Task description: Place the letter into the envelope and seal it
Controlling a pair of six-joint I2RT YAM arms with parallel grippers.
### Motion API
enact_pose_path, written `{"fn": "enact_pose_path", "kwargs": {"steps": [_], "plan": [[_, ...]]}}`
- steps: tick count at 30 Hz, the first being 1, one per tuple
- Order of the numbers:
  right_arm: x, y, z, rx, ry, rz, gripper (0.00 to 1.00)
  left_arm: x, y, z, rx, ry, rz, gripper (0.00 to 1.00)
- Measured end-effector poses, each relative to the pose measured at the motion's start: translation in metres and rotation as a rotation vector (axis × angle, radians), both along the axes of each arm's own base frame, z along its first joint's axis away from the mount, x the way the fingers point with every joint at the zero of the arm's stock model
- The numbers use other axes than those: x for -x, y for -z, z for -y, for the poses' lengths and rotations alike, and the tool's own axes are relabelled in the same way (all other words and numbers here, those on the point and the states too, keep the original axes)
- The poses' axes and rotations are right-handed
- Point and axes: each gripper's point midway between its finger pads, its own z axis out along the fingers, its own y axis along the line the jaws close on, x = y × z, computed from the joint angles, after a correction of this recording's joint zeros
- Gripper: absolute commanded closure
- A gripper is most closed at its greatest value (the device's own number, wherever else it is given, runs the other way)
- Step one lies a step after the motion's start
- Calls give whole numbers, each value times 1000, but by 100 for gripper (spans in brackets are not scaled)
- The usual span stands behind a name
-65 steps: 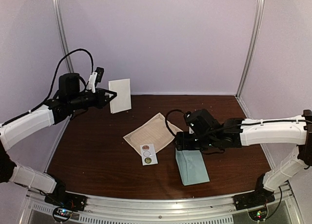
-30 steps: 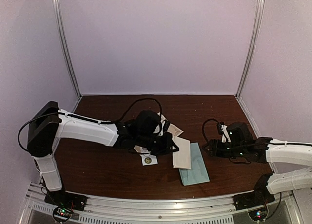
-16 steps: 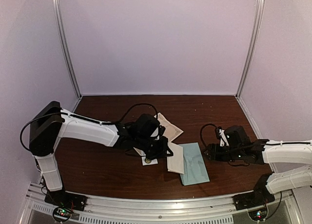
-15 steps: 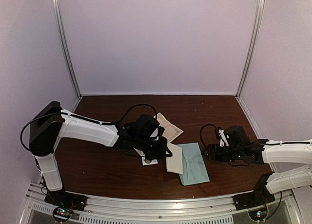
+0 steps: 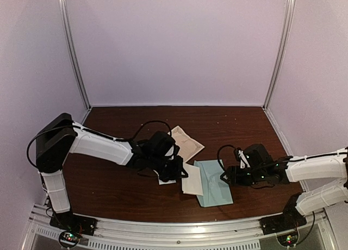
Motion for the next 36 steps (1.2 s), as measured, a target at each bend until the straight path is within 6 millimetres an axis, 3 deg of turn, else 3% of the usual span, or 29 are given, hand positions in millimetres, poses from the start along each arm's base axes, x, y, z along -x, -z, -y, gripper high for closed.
{"fn": "enact_pose_path", "kwargs": {"steps": [9,36], "plan": [[5,12,-4,9,-4,-45,38,0,18,0,-19,3,-25,100],[6,11,-17,-34,-23,-48,41,0,35,7,-8,24,-45,100]]}}
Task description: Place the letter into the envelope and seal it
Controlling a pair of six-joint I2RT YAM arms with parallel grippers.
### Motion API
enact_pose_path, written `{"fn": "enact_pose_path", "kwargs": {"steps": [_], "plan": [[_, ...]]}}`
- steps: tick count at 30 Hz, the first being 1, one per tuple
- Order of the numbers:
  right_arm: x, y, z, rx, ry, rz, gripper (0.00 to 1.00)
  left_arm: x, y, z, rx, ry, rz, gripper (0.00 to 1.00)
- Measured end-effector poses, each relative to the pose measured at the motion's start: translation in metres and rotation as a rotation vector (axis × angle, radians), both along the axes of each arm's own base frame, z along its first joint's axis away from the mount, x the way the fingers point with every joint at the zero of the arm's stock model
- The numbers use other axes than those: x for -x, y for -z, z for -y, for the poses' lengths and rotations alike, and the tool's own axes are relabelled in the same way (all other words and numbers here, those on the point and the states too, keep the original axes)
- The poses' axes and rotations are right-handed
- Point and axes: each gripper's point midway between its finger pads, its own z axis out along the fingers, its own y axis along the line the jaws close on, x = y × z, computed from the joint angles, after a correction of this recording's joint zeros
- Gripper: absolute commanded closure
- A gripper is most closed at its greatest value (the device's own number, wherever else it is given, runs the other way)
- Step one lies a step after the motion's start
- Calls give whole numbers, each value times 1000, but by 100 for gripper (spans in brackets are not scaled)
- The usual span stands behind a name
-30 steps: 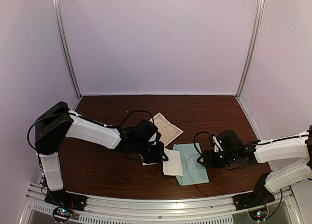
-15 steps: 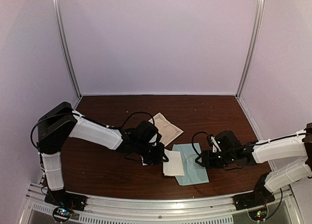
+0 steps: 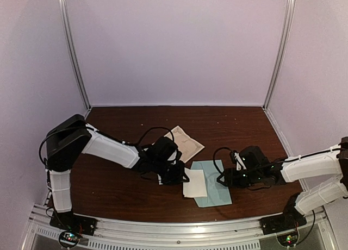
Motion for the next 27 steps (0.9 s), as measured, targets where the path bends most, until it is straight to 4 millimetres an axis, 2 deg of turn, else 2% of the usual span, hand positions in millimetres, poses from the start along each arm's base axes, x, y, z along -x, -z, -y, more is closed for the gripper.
{"fn": "enact_pose_path", "kwargs": {"steps": [10,19,27], "plan": [[4,0,-4,-12,-11,-10,42,-2,0,4,9,8,4,100],[5,0,-9,-28,-20,-15,42,-6,-4,16,31,22,19,100],[6,-1,-16,-42,-36,-11,42,-8,3,27,32,44,27,100]]}}
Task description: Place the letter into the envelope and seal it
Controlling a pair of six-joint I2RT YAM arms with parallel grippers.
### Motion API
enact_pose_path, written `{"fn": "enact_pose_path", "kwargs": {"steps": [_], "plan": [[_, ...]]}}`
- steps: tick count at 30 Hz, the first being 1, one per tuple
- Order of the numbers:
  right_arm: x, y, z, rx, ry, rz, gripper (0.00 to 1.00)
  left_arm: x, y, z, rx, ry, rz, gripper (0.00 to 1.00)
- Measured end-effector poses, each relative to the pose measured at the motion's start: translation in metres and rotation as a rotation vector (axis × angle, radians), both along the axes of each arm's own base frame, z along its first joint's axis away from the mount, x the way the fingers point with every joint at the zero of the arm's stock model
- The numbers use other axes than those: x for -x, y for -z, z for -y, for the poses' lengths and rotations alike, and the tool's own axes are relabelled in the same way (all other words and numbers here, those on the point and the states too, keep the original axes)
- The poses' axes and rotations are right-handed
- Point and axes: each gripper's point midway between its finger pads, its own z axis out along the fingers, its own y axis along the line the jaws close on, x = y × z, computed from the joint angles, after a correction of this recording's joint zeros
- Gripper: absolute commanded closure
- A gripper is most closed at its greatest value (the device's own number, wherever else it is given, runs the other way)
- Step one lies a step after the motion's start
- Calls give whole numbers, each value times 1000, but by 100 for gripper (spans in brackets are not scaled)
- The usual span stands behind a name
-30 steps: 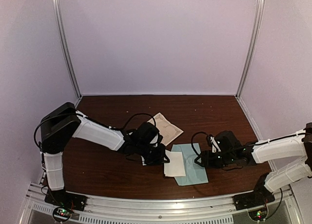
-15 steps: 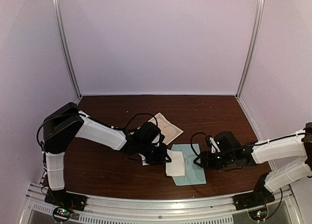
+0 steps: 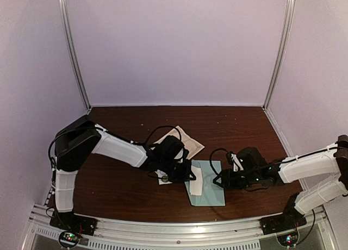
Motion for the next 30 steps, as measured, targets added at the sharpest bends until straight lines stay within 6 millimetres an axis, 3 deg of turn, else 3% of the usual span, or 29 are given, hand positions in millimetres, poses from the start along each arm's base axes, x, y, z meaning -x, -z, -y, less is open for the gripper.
{"fn": "enact_pose_path", "kwargs": {"steps": [9,13,19,30], "plan": [[1,0,-4,-5,-9,3,42,-6,-4,18,7,45,44,100],[0,0,-3,-2,-6,4,42,-6,1,16,-31,69,57,100],[-1,0,3,22,17,13,42,-10,1,10,-115,109,119,77],[-5,-8,5,32,35,34,42,-10,-6,-1,-175,159,175,51]]}}
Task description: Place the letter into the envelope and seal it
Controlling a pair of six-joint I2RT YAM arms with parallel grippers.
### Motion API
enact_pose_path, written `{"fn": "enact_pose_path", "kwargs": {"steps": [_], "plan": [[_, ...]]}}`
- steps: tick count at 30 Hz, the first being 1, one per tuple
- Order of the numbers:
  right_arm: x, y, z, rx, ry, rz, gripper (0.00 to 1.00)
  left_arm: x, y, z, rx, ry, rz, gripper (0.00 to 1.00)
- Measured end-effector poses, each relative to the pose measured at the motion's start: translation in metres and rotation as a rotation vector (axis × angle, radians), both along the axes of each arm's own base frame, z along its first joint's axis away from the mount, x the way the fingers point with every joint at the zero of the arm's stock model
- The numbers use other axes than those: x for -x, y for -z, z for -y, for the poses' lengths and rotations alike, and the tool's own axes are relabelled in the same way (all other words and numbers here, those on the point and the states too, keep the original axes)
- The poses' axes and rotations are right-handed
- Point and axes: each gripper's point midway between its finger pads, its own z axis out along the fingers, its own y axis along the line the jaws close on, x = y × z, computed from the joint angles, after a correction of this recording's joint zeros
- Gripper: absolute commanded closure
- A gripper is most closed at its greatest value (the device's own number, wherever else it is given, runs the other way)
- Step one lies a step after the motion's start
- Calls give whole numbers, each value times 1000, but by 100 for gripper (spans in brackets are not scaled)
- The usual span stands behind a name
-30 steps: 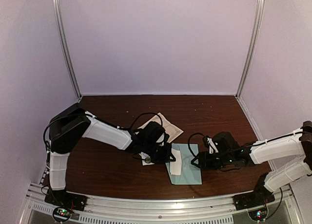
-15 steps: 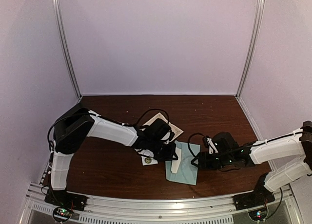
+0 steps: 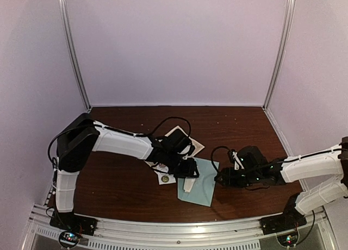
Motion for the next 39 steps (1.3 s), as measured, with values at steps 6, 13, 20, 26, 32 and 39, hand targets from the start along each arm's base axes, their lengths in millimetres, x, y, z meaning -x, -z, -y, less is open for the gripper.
{"fn": "enact_pose_path", "kwargs": {"steps": [6,13,20,26,32,39], "plan": [[0,0,-1,-1,-1,0,42,-1,-3,-4,-25,16,24,37],[0,1,0,3,-1,-4,42,-1,-8,-13,-87,28,65,29],[0,1,-1,-1,-3,-6,43,-2,-15,-24,-146,34,104,24],[1,1,-2,-9,-1,-14,42,-5,-17,-35,-208,29,132,30],[2,0,-5,-18,-7,-14,43,-7,-14,-44,-252,25,146,46],[6,0,-11,-26,-26,-18,45,-9,-11,-49,-278,15,155,54]]}}
